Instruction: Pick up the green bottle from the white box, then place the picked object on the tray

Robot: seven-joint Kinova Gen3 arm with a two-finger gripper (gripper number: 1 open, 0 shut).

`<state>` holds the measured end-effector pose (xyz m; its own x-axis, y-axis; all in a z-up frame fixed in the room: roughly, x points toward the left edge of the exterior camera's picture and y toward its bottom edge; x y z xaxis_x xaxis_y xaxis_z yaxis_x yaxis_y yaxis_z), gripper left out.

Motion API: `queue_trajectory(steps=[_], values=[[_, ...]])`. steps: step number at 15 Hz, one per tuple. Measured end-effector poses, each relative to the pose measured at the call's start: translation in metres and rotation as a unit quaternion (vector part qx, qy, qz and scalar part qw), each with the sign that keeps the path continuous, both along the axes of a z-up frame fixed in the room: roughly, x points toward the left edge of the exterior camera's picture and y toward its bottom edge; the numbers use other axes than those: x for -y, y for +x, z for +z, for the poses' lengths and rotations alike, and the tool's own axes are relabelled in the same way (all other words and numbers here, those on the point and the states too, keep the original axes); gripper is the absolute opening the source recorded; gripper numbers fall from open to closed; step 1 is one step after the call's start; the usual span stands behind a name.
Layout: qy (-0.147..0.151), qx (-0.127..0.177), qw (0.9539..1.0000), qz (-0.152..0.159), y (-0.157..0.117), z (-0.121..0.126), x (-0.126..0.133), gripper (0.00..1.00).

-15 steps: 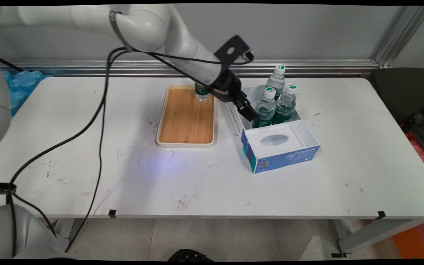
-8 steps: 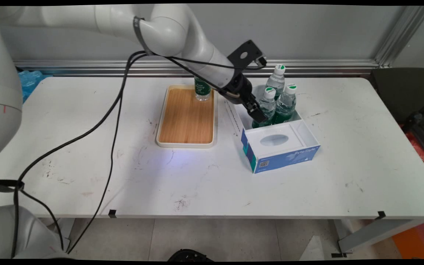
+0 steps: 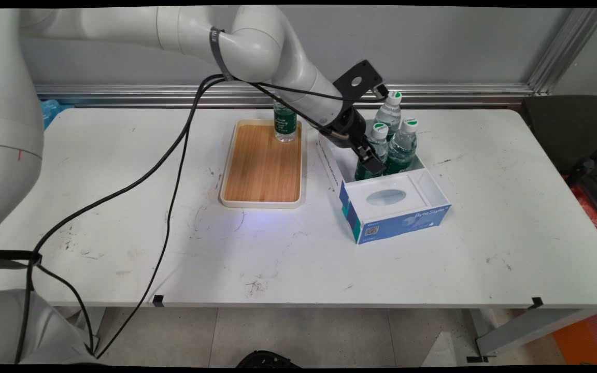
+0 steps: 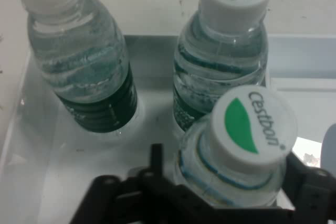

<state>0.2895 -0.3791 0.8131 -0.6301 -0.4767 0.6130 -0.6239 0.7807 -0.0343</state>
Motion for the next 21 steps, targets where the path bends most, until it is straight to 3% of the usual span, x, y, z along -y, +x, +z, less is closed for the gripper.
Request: queue_trajectory(steps=[6, 10, 21], values=[[-0.001, 0.003, 1.0000, -0.001, -0.003, 0.003, 0.001, 0.00], [-0.008, 0.001, 1.0000, 0.001, 0.002, 0.019, -0.002, 0.00], [-0.037, -0.024, 0.9989, 0.012, 0.032, 0.107, -0.026, 0.00]])
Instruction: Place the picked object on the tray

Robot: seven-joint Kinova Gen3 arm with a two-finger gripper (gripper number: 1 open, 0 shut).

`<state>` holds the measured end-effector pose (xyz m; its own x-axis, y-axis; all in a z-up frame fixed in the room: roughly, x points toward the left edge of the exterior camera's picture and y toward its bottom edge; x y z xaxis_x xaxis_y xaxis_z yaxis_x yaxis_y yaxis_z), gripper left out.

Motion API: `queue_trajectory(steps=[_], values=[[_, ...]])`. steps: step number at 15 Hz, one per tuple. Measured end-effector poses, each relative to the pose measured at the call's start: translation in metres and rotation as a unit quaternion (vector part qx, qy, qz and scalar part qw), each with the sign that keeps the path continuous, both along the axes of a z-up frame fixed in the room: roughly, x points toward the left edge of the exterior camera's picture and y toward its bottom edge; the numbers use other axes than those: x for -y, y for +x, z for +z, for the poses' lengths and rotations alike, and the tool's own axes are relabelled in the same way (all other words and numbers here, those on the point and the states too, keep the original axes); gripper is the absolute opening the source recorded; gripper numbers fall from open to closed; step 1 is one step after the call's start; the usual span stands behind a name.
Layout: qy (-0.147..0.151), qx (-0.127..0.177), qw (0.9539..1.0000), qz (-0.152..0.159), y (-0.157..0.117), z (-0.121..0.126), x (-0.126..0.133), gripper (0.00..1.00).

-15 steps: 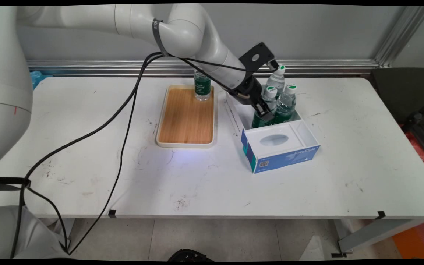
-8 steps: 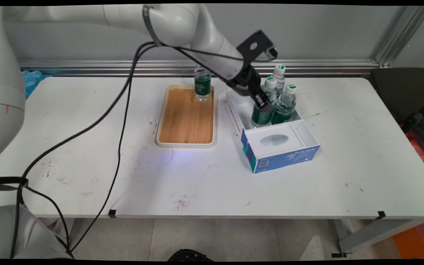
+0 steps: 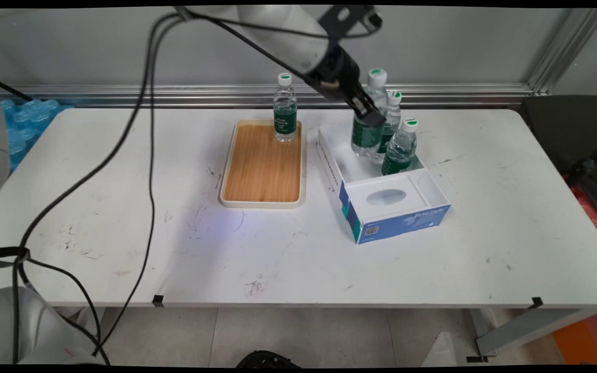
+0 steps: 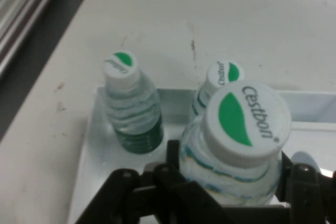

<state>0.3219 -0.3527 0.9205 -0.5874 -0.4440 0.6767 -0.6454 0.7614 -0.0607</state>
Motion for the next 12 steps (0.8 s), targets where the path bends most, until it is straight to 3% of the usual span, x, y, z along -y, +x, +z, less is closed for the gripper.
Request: queue_trajectory(steps=[6, 12], values=[[-0.002, 0.013, 0.9998, 0.013, 0.064, 0.041, -0.032, 0.00], [0.011, 0.028, 0.9994, 0.016, 0.132, 0.051, -0.063, 0.00]])
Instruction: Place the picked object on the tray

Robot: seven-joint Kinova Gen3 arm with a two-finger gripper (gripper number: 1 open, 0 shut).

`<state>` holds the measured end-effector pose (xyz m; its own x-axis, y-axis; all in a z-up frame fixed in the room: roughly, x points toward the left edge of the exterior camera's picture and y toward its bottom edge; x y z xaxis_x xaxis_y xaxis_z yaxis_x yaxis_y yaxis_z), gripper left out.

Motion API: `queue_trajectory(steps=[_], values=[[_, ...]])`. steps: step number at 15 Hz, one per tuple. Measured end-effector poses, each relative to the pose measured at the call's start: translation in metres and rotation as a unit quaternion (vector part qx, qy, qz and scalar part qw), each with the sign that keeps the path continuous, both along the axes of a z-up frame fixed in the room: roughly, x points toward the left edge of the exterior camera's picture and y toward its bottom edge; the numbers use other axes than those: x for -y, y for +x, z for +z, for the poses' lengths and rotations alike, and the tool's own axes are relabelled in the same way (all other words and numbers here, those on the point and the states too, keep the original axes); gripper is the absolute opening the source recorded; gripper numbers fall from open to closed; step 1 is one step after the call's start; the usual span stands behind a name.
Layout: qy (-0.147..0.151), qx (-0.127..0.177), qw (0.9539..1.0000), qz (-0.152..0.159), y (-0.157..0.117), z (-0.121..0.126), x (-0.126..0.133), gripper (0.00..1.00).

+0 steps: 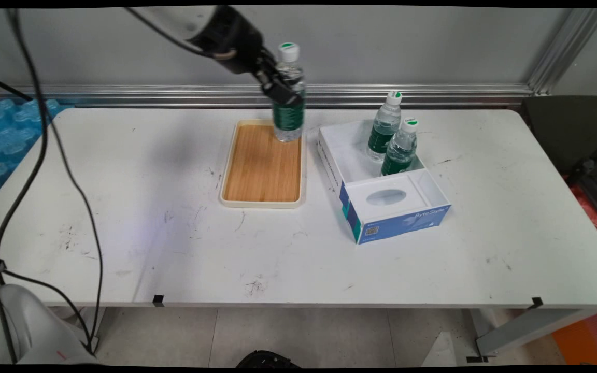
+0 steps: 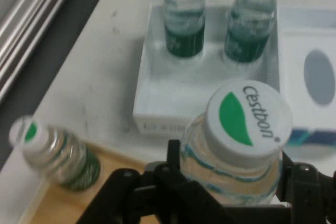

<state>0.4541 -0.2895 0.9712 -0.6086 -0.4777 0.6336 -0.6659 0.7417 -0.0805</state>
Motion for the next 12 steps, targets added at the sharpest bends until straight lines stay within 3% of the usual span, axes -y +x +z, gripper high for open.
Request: queue_trajectory(steps=[4, 12], values=[[0.010, 0.003, 0.9999, 0.000, 0.035, -0.013, -0.016, 0.00], [0.013, -0.006, 0.9999, -0.009, 0.055, -0.063, -0.016, 0.00]])
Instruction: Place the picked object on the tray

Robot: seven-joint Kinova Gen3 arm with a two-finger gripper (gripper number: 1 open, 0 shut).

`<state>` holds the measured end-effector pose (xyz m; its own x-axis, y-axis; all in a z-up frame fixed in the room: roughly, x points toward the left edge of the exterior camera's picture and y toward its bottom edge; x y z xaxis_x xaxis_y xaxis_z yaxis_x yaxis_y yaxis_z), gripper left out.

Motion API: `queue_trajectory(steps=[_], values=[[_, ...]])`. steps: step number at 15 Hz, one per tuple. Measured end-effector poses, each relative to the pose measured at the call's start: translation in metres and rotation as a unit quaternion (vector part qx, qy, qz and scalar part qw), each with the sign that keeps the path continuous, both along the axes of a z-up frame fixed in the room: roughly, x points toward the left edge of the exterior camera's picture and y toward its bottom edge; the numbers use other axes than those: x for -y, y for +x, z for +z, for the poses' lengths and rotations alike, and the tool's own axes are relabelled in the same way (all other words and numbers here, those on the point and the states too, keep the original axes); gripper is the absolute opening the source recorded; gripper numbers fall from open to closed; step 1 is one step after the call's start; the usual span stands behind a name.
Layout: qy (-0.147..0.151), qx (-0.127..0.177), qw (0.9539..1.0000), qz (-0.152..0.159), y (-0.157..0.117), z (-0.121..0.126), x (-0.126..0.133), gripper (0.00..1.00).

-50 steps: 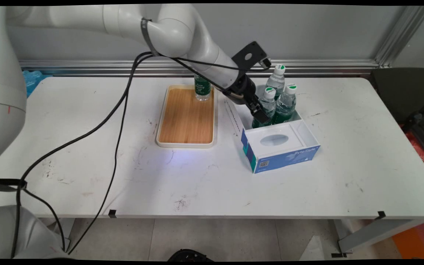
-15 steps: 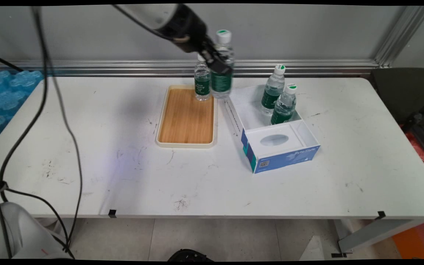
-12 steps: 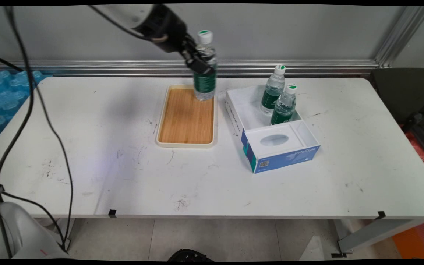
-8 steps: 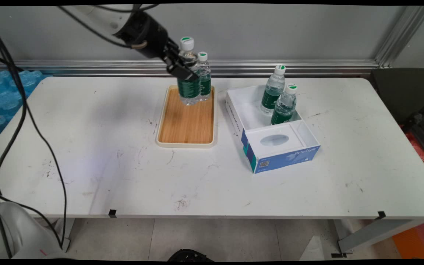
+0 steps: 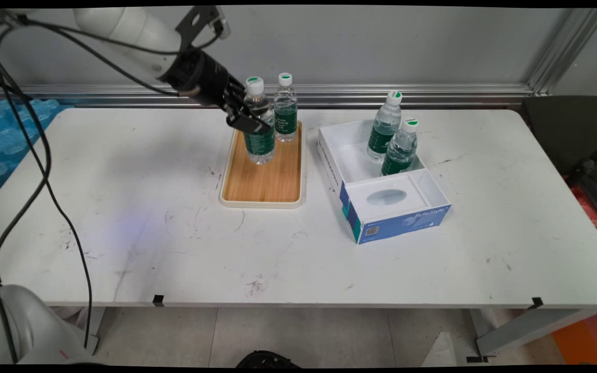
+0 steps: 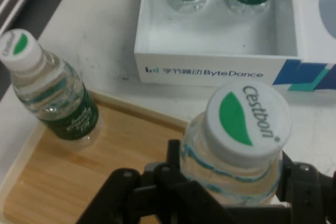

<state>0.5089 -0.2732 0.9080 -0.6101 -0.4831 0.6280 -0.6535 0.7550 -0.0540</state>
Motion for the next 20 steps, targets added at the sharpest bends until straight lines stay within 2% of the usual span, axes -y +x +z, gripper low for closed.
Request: queue_trajectory(steps=[6, 11, 20], values=[[0.001, -0.012, 0.9999, -0.009, -0.001, -0.043, 0.009, 0.00], [0.001, -0.022, 0.9996, -0.015, -0.008, -0.070, 0.017, 0.00], [-0.004, -0.026, 0.9994, -0.023, -0.016, -0.098, 0.026, 0.00]])
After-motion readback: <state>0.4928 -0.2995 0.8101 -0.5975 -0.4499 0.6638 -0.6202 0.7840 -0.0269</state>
